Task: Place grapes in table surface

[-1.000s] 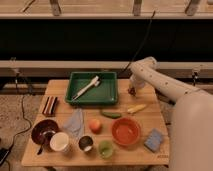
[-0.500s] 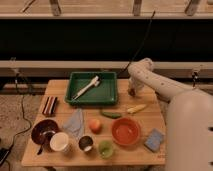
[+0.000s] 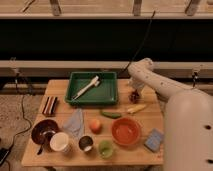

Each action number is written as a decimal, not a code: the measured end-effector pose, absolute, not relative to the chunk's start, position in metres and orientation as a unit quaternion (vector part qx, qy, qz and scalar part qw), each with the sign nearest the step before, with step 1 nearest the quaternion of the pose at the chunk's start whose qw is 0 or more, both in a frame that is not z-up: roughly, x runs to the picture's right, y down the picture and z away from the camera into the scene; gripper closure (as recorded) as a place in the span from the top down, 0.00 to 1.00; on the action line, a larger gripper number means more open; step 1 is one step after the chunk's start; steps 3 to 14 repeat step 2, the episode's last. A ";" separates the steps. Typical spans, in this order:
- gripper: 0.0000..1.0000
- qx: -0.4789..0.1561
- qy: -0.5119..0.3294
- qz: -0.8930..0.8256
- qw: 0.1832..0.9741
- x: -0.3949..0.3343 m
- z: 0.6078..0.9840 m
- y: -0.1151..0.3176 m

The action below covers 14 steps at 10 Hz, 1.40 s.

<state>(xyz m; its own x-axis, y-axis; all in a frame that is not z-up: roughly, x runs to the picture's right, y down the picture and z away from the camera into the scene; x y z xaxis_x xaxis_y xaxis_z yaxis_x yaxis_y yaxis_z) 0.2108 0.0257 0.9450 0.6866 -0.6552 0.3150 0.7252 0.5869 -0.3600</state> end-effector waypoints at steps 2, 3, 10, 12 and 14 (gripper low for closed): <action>0.80 -0.244 -0.075 -0.385 0.887 0.215 0.942 0.023; 0.80 -0.244 -0.075 -0.385 0.887 0.215 0.942 0.023; 0.80 -0.244 -0.075 -0.385 0.887 0.215 0.942 0.023; 0.80 -0.244 -0.075 -0.385 0.887 0.215 0.942 0.023; 0.80 -0.244 -0.075 -0.385 0.887 0.215 0.942 0.023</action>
